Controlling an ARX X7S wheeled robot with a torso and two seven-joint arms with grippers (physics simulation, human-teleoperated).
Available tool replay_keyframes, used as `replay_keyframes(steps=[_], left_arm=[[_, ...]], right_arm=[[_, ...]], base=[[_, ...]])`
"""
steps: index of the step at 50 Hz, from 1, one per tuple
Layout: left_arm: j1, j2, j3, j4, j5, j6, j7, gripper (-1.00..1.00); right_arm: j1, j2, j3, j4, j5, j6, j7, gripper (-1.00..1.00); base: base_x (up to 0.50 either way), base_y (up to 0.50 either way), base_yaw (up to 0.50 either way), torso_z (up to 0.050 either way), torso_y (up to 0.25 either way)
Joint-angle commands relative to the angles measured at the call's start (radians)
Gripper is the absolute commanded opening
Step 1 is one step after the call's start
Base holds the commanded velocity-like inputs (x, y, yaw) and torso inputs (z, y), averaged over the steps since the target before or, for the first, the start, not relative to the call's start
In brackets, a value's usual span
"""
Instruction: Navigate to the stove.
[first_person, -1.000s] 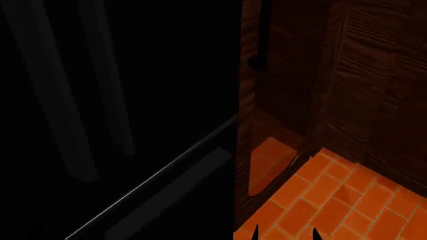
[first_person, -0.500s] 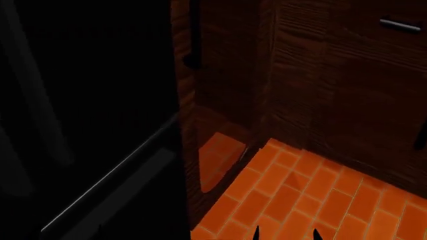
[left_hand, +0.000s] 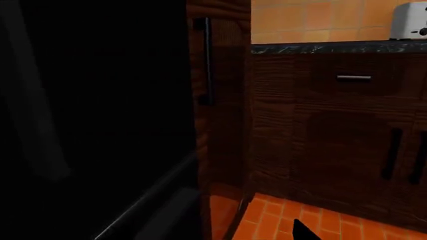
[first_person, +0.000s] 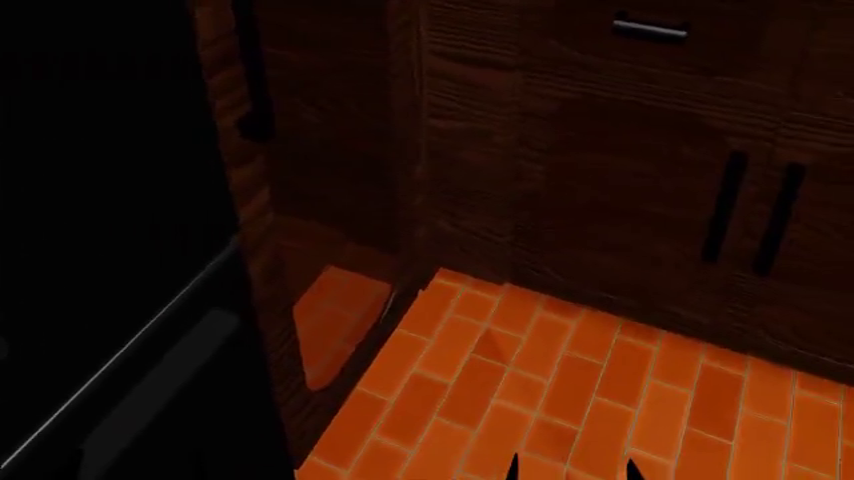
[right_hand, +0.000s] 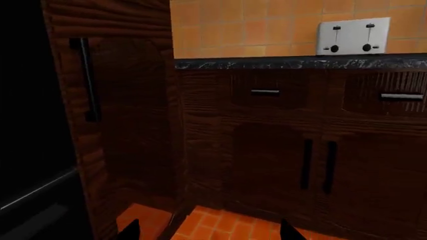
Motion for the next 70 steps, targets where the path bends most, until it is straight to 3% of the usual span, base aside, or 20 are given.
replay_keyframes(steps=[1,62,70], left_arm=[[-0.002,-0.005,0.005,-0.003,-0.005,0.003,-0.004,1.00],[-0.004,-0.026,0.030,0.001,-0.030,0.006,-0.028,1.00],[-0.006,-0.027,0.033,-0.001,-0.033,0.007,-0.031,1.00]], right_arm=[[0.002,0.003,-0.005,0.004,0.005,-0.001,0.004,1.00],[-0.001,0.021,-0.024,-0.009,0.022,-0.011,0.045,1.00],[0.019,0.015,-0.046,0.017,-0.066,0.011,0.107,1.00]], base=[[0.00,0.00,-0.50,0.000,0.000],[0.00,0.00,-0.50,0.000,0.000],[0.00,0.00,-0.01,0.000,0.000]])
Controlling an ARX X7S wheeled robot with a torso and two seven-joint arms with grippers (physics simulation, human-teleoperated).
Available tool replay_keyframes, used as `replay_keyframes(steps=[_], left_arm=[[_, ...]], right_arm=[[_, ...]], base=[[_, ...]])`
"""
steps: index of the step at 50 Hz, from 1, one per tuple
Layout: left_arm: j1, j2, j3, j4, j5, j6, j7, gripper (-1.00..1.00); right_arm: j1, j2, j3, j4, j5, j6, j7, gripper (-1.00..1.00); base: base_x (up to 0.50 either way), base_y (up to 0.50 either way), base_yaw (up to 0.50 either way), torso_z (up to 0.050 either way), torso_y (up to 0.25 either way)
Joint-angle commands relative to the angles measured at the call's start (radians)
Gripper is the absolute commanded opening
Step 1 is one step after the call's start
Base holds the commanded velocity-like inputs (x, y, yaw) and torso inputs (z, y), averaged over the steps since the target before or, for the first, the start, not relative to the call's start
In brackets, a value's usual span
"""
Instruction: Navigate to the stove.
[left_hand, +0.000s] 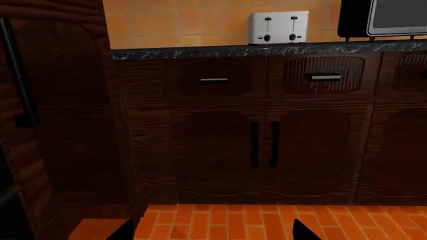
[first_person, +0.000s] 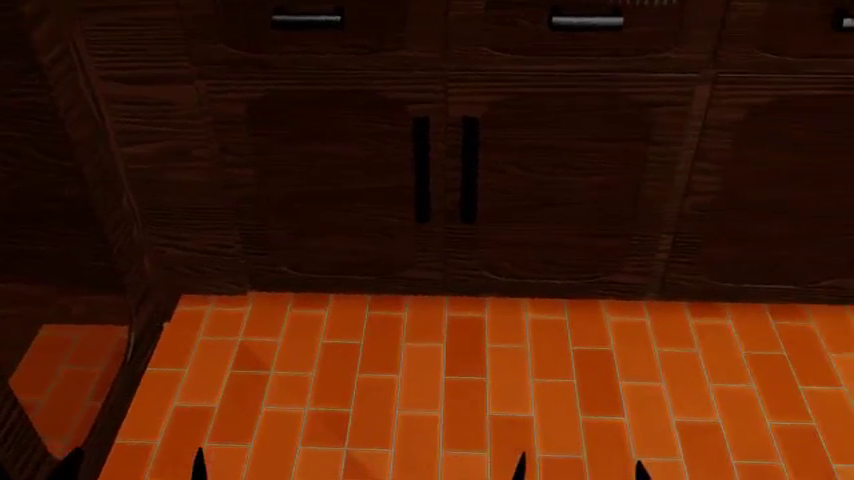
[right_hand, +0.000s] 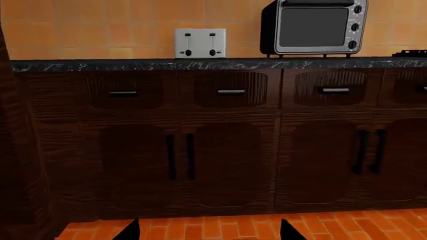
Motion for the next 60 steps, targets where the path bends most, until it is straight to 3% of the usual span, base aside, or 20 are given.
replay_keyframes(steps=[1,60], left_arm=[[-0.002,-0.002,0.005,-0.001,-0.004,0.000,-0.005,1.00],[-0.014,-0.015,0.028,-0.014,-0.022,0.010,-0.023,1.00]], right_arm=[[0.006,0.002,-0.017,0.007,-0.053,0.001,0.038,1.00],[0.015,0.024,-0.038,0.015,-0.018,-0.005,0.050,1.00]], base=[[0.00,0.00,0.00,0.000,0.000],[0.00,-0.40,0.00,0.000,0.000]])
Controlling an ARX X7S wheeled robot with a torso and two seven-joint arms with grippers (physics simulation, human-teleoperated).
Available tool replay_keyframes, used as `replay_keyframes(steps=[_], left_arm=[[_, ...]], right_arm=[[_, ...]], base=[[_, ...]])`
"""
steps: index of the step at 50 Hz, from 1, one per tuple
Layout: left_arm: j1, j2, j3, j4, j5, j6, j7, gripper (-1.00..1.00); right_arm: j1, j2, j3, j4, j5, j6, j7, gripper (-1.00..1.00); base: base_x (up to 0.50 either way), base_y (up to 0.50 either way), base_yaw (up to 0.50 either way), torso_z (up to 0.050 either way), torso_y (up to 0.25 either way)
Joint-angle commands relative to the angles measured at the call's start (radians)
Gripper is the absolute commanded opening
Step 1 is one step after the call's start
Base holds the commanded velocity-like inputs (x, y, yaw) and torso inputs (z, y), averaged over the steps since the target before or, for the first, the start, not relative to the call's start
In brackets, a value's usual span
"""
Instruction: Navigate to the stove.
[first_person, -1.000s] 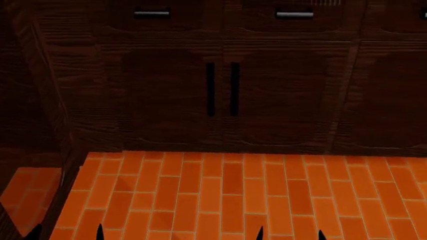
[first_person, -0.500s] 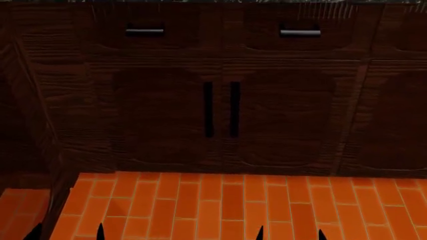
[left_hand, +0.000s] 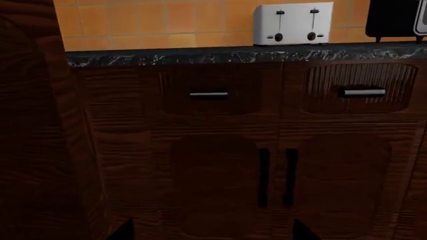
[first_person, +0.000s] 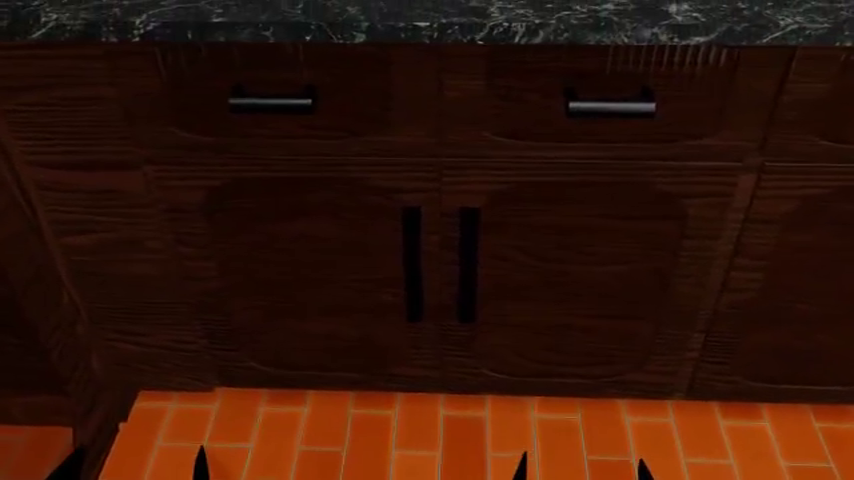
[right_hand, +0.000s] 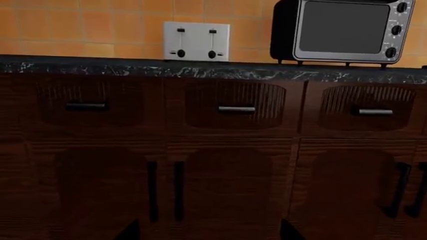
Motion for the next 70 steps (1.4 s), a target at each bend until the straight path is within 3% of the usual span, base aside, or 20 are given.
replay_keyframes(steps=[1,70], left_arm=[[-0.001,-0.003,0.005,0.002,-0.004,-0.001,-0.004,1.00],[-0.011,-0.020,0.028,-0.005,-0.035,0.005,-0.019,1.00]], right_arm=[[0.003,0.004,-0.004,0.005,0.008,0.000,0.000,1.00],[0.004,0.023,-0.028,-0.001,0.012,-0.016,0.030,1.00]], base=[[-0.02,-0.33,0.00,0.000,0.010],[-0.01,-0.29,0.00,0.000,0.000]])
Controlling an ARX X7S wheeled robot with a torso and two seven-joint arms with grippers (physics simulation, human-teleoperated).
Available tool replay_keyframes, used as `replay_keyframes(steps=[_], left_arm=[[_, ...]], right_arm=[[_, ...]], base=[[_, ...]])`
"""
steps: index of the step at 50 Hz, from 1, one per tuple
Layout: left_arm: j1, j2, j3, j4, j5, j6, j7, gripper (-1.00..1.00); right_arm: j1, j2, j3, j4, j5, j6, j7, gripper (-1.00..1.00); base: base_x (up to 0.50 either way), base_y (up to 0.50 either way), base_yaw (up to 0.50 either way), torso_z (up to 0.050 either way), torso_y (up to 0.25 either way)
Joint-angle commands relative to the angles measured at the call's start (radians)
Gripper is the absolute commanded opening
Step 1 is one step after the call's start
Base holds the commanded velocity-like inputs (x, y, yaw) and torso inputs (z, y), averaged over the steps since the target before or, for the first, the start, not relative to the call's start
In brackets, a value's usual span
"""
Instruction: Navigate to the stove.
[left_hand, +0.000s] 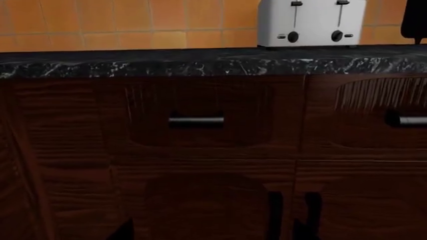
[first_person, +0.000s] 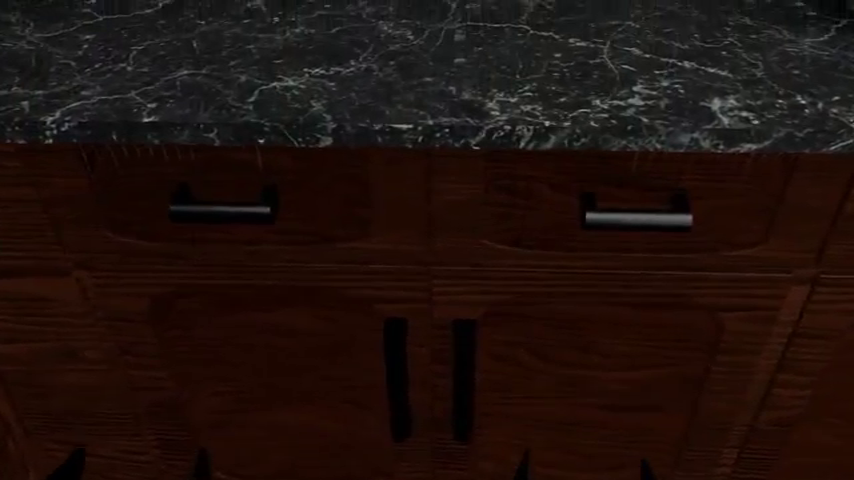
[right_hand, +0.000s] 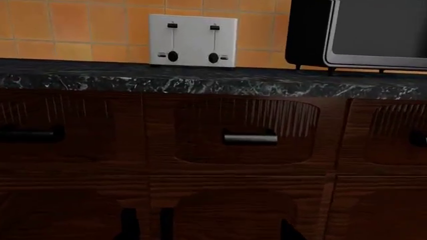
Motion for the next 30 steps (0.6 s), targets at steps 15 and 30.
replay_keyframes(steps=[15,30], left_arm=[[0.000,-0.007,0.008,0.004,-0.010,-0.002,-0.010,1.00],[-0.001,-0.013,0.012,0.003,-0.016,0.002,-0.012,1.00]], right_arm=[[-0.003,0.008,-0.010,-0.009,0.001,-0.004,0.009,1.00],[0.002,0.009,-0.013,-0.003,0.013,0.001,0.011,1.00]], base=[[0.00,-0.28,0.00,0.000,0.001],[-0.25,-0.09,0.00,0.000,0.000]])
